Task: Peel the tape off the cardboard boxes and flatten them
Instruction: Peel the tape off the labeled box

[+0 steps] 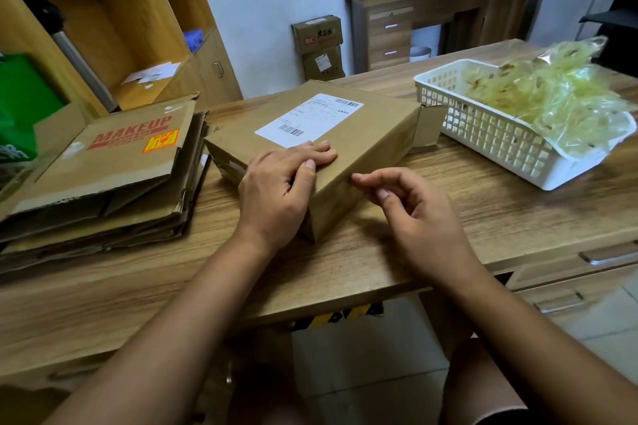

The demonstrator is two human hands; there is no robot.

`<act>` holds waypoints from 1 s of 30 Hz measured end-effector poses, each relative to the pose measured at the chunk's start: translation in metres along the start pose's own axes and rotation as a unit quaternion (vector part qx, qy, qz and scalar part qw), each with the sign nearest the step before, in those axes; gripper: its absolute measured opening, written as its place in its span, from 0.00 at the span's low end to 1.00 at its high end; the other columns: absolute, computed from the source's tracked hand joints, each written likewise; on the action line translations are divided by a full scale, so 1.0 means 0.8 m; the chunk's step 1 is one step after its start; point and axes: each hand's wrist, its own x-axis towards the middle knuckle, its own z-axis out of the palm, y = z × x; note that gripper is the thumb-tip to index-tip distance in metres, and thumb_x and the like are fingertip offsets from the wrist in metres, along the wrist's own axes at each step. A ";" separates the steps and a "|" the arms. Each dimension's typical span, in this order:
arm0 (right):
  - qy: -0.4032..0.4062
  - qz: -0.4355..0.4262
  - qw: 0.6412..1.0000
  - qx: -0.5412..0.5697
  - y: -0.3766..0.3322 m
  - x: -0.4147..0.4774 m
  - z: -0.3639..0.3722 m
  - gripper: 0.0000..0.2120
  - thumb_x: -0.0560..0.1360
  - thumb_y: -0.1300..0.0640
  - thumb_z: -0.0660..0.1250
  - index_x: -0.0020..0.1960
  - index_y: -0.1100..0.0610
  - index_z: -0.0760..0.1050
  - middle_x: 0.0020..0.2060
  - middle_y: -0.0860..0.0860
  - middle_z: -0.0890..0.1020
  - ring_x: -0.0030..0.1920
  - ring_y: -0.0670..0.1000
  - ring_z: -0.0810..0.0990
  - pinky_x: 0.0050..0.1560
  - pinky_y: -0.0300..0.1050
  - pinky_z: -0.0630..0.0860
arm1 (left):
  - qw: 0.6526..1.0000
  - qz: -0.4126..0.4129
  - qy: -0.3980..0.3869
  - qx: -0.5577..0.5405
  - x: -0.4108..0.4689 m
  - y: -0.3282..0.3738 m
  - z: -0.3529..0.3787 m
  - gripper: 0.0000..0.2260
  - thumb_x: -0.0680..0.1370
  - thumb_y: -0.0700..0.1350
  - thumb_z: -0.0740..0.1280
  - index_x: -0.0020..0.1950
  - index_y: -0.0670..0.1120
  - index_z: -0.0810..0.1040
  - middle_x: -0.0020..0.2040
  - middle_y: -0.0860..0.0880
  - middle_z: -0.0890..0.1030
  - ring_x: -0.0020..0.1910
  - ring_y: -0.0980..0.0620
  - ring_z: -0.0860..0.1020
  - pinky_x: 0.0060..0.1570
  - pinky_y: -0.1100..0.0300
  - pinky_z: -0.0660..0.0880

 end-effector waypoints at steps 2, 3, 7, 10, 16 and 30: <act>-0.005 -0.004 1.000 0.000 -0.001 -0.001 0.000 0.13 0.80 0.60 0.61 0.56 0.48 0.80 0.56 0.46 0.86 0.62 0.47 0.83 0.65 0.54 0.77 | 1.000 0.000 0.002 0.000 0.000 0.000 0.000 0.15 0.79 0.43 0.60 0.55 0.51 0.86 0.58 0.57 0.83 0.64 0.62 0.77 0.67 0.50 0.68; -0.007 -0.006 1.000 0.000 -0.001 -0.001 0.000 0.13 0.80 0.61 0.61 0.56 0.48 0.80 0.56 0.46 0.86 0.62 0.47 0.83 0.65 0.54 0.77 | 1.000 0.000 0.002 0.000 0.000 0.000 0.000 0.15 0.79 0.43 0.60 0.55 0.51 0.86 0.58 0.57 0.83 0.64 0.62 0.77 0.67 0.50 0.68; -0.011 -0.007 1.000 -0.004 0.000 -0.001 0.001 0.11 0.80 0.61 0.61 0.56 0.50 0.80 0.55 0.47 0.86 0.61 0.47 0.83 0.65 0.55 0.77 | 1.000 0.002 0.006 -0.001 0.000 -0.001 0.001 0.15 0.79 0.43 0.60 0.55 0.51 0.86 0.58 0.57 0.84 0.64 0.62 0.77 0.67 0.49 0.68; -0.011 -0.008 1.000 -0.013 -0.002 -0.002 0.001 0.10 0.80 0.61 0.61 0.56 0.53 0.80 0.55 0.47 0.86 0.61 0.47 0.83 0.65 0.56 0.78 | 1.000 0.003 0.005 0.001 0.000 -0.002 0.002 0.15 0.79 0.43 0.60 0.55 0.51 0.86 0.58 0.58 0.84 0.64 0.62 0.77 0.67 0.49 0.68; -0.010 -0.015 1.000 -0.024 -0.004 -0.003 0.001 0.11 0.80 0.61 0.61 0.54 0.50 0.80 0.52 0.45 0.87 0.58 0.46 0.84 0.63 0.55 0.79 | 1.000 0.002 -0.001 0.006 0.001 -0.001 0.000 0.15 0.79 0.43 0.60 0.55 0.51 0.86 0.58 0.58 0.83 0.64 0.62 0.76 0.68 0.51 0.68; -0.032 -0.034 0.996 -0.079 -0.007 -0.003 0.003 0.14 0.81 0.59 0.61 0.54 0.40 0.78 0.53 0.43 0.86 0.58 0.47 0.83 0.61 0.56 0.80 | 1.000 0.002 0.004 0.005 0.000 0.000 0.000 0.15 0.79 0.43 0.60 0.55 0.50 0.86 0.58 0.57 0.84 0.64 0.62 0.77 0.67 0.52 0.68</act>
